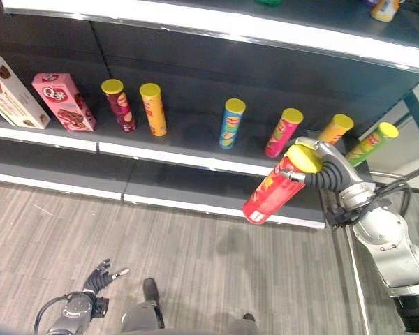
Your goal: Put the goods on the table back onto the shelves and tidy them up.
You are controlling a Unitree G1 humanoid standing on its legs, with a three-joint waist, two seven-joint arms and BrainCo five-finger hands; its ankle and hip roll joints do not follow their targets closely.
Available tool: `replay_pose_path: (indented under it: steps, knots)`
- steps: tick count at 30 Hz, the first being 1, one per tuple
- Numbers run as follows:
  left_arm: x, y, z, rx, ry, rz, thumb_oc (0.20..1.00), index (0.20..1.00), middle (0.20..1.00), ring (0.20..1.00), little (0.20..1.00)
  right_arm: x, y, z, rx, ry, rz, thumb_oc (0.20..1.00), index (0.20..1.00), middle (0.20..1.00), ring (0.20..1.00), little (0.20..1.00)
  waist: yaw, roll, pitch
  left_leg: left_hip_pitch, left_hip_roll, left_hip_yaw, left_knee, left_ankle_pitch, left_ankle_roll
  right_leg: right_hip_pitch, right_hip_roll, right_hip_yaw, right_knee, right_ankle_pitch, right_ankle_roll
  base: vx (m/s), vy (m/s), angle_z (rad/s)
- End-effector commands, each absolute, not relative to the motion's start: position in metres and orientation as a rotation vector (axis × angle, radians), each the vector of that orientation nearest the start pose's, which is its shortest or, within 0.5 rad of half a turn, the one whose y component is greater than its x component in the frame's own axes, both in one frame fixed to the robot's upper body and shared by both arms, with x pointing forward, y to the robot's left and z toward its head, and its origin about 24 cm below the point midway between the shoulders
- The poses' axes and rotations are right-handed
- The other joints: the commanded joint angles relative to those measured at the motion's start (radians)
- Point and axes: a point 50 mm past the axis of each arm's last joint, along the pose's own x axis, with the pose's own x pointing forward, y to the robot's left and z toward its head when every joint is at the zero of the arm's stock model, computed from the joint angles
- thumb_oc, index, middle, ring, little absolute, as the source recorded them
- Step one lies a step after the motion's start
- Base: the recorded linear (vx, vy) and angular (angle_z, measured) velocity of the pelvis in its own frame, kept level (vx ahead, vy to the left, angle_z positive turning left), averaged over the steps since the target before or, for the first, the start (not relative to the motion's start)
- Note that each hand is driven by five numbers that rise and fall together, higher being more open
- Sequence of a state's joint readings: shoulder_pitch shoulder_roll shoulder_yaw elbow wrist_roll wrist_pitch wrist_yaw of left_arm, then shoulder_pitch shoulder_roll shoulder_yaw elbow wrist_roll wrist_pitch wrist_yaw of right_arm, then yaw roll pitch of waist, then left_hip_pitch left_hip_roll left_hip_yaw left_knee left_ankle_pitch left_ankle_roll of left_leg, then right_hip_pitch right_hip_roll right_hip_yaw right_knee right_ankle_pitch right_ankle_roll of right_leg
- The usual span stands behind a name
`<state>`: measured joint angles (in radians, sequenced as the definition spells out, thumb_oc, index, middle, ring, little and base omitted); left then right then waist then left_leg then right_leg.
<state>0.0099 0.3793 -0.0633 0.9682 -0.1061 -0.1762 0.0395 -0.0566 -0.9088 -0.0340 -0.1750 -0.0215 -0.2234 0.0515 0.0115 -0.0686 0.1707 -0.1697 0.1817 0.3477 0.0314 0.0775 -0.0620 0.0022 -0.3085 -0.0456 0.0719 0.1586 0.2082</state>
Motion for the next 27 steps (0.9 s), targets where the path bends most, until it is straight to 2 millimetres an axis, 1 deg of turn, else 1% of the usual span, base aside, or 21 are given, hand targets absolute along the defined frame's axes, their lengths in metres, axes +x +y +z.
replay_pose_path:
  steps: [1,2,3,4,5,6,8,9,11,12,13,16,17,19,20,22,23,24,25,26,27]
  knots:
    - [0.157,0.289,-0.106,0.325,0.772,0.201,1.000,1.000,1.000,1.000,1.000,0.255,-0.243,0.233,-1.006,-0.641,0.127,0.200,0.200,0.200,0.200,0.200,0.002,0.008,0.001,0.074,0.139,-0.015,0.031,-0.052,-0.153,-0.040,0.006,-0.026,-0.063,-0.050,0.054,0.00,0.337,-0.44]
    - [0.150,0.291,-0.110,0.326,0.805,0.206,1.000,1.000,1.000,1.000,1.000,0.258,-0.238,0.238,-1.003,-0.664,0.153,0.200,0.200,0.200,0.200,0.200,0.007,-0.010,0.009,0.095,0.101,0.013,0.012,-0.068,-0.125,-0.038,0.072,-0.051,-0.057,-0.108,0.054,-0.01,0.369,-0.24]
    - [0.148,0.291,-0.112,0.322,0.820,0.209,1.000,1.000,1.000,1.000,1.000,0.260,-0.235,0.242,-1.004,-0.673,0.174,0.200,0.200,0.200,0.200,0.200,0.006,-0.020,0.013,0.106,0.072,0.029,-0.006,-0.075,-0.109,-0.049,0.113,-0.061,-0.045,-0.139,0.054,0.04,0.601,-0.21]
    - [0.145,0.288,-0.115,0.307,0.840,0.208,1.000,1.000,1.000,1.000,1.000,0.263,-0.233,0.246,-1.003,-0.679,0.193,0.200,0.200,0.200,0.200,0.200,0.003,-0.029,0.024,0.136,0.015,0.046,-0.036,-0.093,-0.081,-0.076,0.196,-0.062,-0.031,-0.181,0.049,0.03,0.373,-0.26]
    - [0.146,0.288,-0.115,0.306,0.839,0.209,1.000,1.000,1.000,1.000,1.000,0.264,-0.232,0.246,-1.003,-0.681,0.194,0.200,0.200,0.200,0.200,0.200,0.003,-0.030,0.023,0.134,0.015,0.048,-0.037,-0.090,-0.081,-0.080,0.196,-0.060,-0.030,-0.179,0.049,0.14,0.421,-0.40]
    - [0.146,0.282,-0.119,0.289,0.852,0.200,1.000,1.000,1.000,1.000,1.000,0.266,-0.230,0.247,-1.004,-0.678,0.210,0.200,0.200,0.200,0.200,0.200,-0.003,-0.026,0.043,0.165,-0.029,0.040,-0.041,-0.118,-0.062,-0.116,0.276,-0.041,-0.022,-0.194,0.030,0.13,0.266,-0.26]
    - [0.153,0.275,-0.119,0.276,0.841,0.185,1.000,1.000,1.000,1.000,1.000,0.268,-0.227,0.250,-1.006,-0.692,0.213,0.200,0.200,0.200,0.200,0.200,-0.001,-0.025,0.055,0.175,-0.070,0.030,-0.039,-0.138,-0.043,-0.150,0.327,-0.067,-0.013,-0.192,0.004,0.16,0.210,-0.14]
    - [0.157,0.268,-0.119,0.270,0.832,0.161,1.000,1.000,1.000,1.000,1.000,0.266,-0.228,0.251,-1.016,-0.697,0.209,0.200,0.200,0.200,0.200,0.200,-0.006,-0.024,0.054,0.179,-0.085,0.021,-0.027,-0.154,-0.038,-0.142,0.331,-0.092,-0.013,-0.204,-0.011,0.20,0.044,0.00]
    - [0.161,0.262,-0.119,0.269,0.821,0.140,1.000,1.000,1.000,1.000,1.000,0.264,-0.230,0.251,-1.022,-0.693,0.204,0.200,0.200,0.200,0.200,0.200,-0.003,-0.026,0.055,0.191,-0.093,0.003,0.017,-0.197,-0.038,-0.145,0.330,-0.103,0.005,-0.214,-0.018,0.21,0.004,0.18]
    - [0.162,0.262,-0.119,0.269,0.820,0.140,1.000,1.000,1.000,1.000,1.000,0.264,-0.230,0.251,-1.022,-0.692,0.203,0.200,0.200,0.200,0.200,0.200,-0.003,-0.025,0.057,0.189,-0.092,0.001,0.024,-0.202,-0.038,-0.145,0.330,-0.105,0.008,-0.216,-0.018,0.28,-0.029,0.38]
    - [0.165,0.255,-0.119,0.254,0.799,0.123,1.000,1.000,1.000,1.000,1.000,0.264,-0.232,0.250,-1.041,-0.684,0.195,0.200,0.200,0.200,0.200,0.200,-0.002,-0.020,0.059,0.191,-0.079,-0.008,0.138,-0.249,-0.046,-0.114,0.318,-0.129,0.014,-0.229,-0.030,0.27,-0.044,0.33]
    - [0.169,0.246,-0.117,0.258,0.771,0.086,1.000,1.000,1.000,1.000,1.000,0.263,-0.232,0.251,-1.037,-0.683,0.195,0.200,0.200,0.200,0.200,0.200,0.013,-0.009,0.077,0.106,-0.040,-0.052,0.396,-0.218,-0.059,-0.061,0.313,-0.146,-0.003,-0.248,-0.061,0.23,-0.022,0.39]
    - [0.171,0.245,-0.116,0.248,0.763,0.093,1.000,1.000,1.000,1.000,1.000,0.264,-0.232,0.251,-1.037,-0.680,0.193,0.200,0.200,0.200,0.200,0.200,0.024,-0.006,0.081,0.079,-0.031,-0.059,0.432,-0.184,-0.065,-0.036,0.308,-0.151,-0.013,-0.259,-0.068,0.10,0.009,0.30]
    - [0.172,0.245,-0.115,0.236,0.758,0.098,1.000,1.000,1.000,1.000,1.000,0.264,-0.234,0.252,-1.041,-0.673,0.186,0.200,0.200,0.200,0.200,0.200,0.028,-0.003,0.084,0.058,-0.016,-0.068,0.445,-0.166,-0.069,-0.016,0.306,-0.154,-0.024,-0.266,-0.068,0.13,0.047,0.05]
    - [0.172,0.243,-0.116,0.230,0.759,0.094,1.000,1.000,1.000,1.000,1.000,0.264,-0.234,0.251,-1.039,-0.670,0.185,0.200,0.200,0.200,0.200,0.200,0.032,-0.002,0.085,0.040,-0.004,-0.075,0.442,-0.157,-0.070,0.000,0.302,-0.156,-0.033,-0.273,-0.069,0.19,0.121,0.02]
    - [0.171,0.244,-0.116,0.230,0.760,0.094,1.000,1.000,1.000,1.000,1.000,0.263,-0.232,0.251,-1.036,-0.682,0.187,0.200,0.200,0.200,0.200,0.200,0.040,-0.003,0.077,0.032,0.024,-0.086,0.353,-0.163,-0.071,0.018,0.282,-0.157,-0.046,-0.289,-0.056,0.24,0.242,-0.02]
    - [0.169,0.244,-0.116,0.231,0.762,0.096,1.000,1.000,1.000,1.000,1.000,0.264,-0.232,0.252,-1.044,-0.687,0.182,0.200,0.200,0.200,0.200,0.200,0.048,0.004,0.068,0.017,0.057,-0.111,0.243,-0.133,-0.096,0.025,0.262,-0.156,-0.051,-0.302,-0.043,0.21,0.243,-0.15]
    - [0.169,0.243,-0.117,0.231,0.763,0.096,1.000,1.000,1.000,1.000,1.000,0.264,-0.232,0.252,-1.044,-0.687,0.182,0.200,0.200,0.200,0.200,0.200,0.047,0.003,0.067,0.020,0.055,-0.111,0.236,-0.130,-0.097,0.025,0.261,-0.156,-0.051,-0.303,-0.043,0.30,0.388,-0.27]
    - [0.168,0.242,-0.118,0.238,0.767,0.092,1.000,1.000,1.000,1.000,1.000,0.265,-0.234,0.253,-1.051,-0.693,0.161,0.200,0.200,0.200,0.200,0.200,0.059,0.021,0.057,-0.017,0.099,-0.157,0.098,-0.028,-0.142,0.050,0.247,-0.151,-0.067,-0.325,-0.027,0.26,0.316,-0.19]
    - [0.168,0.242,-0.118,0.240,0.767,0.089,1.000,1.000,1.000,1.000,1.000,0.266,-0.234,0.253,-1.051,-0.697,0.157,0.200,0.200,0.200,0.200,0.200,0.063,0.027,0.053,-0.033,0.114,-0.175,0.054,-0.008,-0.157,0.062,0.237,-0.141,-0.072,-0.333,-0.020,0.26,0.317,-0.13]
    - [0.168,0.242,-0.118,0.240,0.768,0.089,1.000,1.000,1.000,1.000,1.000,0.266,-0.234,0.253,-1.051,-0.697,0.157,0.200,0.200,0.200,0.200,0.200,0.063,0.026,0.053,-0.029,0.113,-0.175,0.048,-0.006,-0.158,0.064,0.237,-0.141,-0.073,-0.334,-0.020,0.27,0.343,-0.22]
